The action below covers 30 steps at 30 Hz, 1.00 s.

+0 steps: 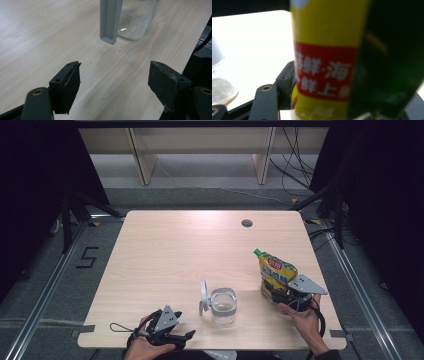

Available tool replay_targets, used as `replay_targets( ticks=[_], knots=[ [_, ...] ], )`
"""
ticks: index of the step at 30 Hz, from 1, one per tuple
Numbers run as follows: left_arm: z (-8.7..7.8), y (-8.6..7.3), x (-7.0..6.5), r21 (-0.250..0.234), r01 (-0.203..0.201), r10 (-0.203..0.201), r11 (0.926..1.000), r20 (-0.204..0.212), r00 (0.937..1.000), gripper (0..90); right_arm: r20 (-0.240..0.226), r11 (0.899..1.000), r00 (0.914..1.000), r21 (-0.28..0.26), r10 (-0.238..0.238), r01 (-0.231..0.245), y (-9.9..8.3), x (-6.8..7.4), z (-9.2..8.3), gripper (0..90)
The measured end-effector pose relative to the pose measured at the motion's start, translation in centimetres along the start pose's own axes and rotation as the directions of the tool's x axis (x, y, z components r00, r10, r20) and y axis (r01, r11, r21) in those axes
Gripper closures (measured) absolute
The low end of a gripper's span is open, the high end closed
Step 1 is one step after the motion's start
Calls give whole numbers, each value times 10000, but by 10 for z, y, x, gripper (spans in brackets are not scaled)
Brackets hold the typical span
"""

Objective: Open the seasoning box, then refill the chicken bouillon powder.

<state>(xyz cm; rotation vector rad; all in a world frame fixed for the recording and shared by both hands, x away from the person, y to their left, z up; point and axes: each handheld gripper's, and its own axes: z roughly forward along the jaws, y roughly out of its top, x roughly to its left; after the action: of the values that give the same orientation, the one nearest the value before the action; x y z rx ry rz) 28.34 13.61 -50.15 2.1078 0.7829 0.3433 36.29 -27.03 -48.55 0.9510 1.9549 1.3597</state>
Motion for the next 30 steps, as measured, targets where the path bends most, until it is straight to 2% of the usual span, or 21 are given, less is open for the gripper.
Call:
replay_targets(
  ticks=[1,3,4,6,8,10,13,14,15,16,17,18,19,20,21,22,23,26,28,29,30],
  knots=[
    [0,0,0,-34,8,-8,10000,-43,10000,254,184,10000,9998,66,70,-72,1,1,-3,384],
    [1,0,0,-83,71,-71,9999,18,10000,254,455,9972,9973,-456,-578,599,3,-1,-6,384],
    [0,0,0,-24,-69,69,10000,-6,10000,253,478,9972,9970,-415,-609,629,4,-1,-8,384],
    [0,0,0,26,-29,29,10000,-2,10000,253,592,9932,9930,-504,-1022,1053,7,-2,-12,384],
    [0,0,0,-22,-27,27,10000,33,10000,252,645,9941,9933,-441,-962,991,8,0,-18,385],
    [0,0,0,-53,-16,15,10000,-5,10000,251,783,9874,9854,-355,-1510,1541,11,0,-22,385],
    [1,0,0,-134,120,-120,9998,8,9999,249,816,9854,9833,-381,-1627,1662,14,5,-29,385],
    [1,0,0,-124,122,-122,9998,7,9999,249,646,9869,9856,-317,-1561,1584,15,7,-30,385],
    [0,0,0,-30,59,-59,10000,-19,10000,248,657,9854,9840,-305,-1653,1676,16,9,-32,385],
    [0,0,1,-18,-236,236,9997,7,9997,247,692,9846,9831,-319,-1695,1720,17,11,-35,385],
    [0,1,2,0,-269,269,9996,-25,9996,246,787,9771,9758,-463,-2039,2079,18,11,-37,385],
    [0,1,0,22,59,-59,10000,-12,10000,246,844,9728,9714,-479,-2221,2266,20,13,-40,386],
    [0,1,1,-37,35,-35,10000,31,10000,246,818,9672,9661,-500,-2447,2492,21,15,-42,386],
    [0,1,3,-51,-225,225,9997,10,9997,245,802,9625,9620,-545,-2610,2657,23,17,-44,385],
    [1,0,2,-11,44,-44,10000,-62,10000,244,806,9587,9580,-525,-2751,2797,24,18,-46,386],
    [1,0,1,-36,-10,10,10000,-1,10000,243,833,9570,9565,-554,-2796,2846,24,21,-49,386],
    [1,0,0,-143,112,-112,9998,11,9999,242,750,9510,9503,-457,-3021,3059,25,22,-51,386],
    [-1,1,1,157,-54,56,9999,-129,9999,233,747,9309,9289,-163,-3628,3649,25,29,-56,386],
    [-1,0,0,-44,30,-30,10000,-84,10000,231,663,9180,9160,-12,-3956,3965,25,34,-59,387],
    [-1,0,-1,-127,109,-110,9999,-54,9999,231,675,9059,9038,21,-4226,4235,25,35,-60,387],
    [-1,0,-1,-188,116,-117,9998,-39,9999,230,671,9008,8985,114,-4338,4341,26,38,-61,387]
  ],
)
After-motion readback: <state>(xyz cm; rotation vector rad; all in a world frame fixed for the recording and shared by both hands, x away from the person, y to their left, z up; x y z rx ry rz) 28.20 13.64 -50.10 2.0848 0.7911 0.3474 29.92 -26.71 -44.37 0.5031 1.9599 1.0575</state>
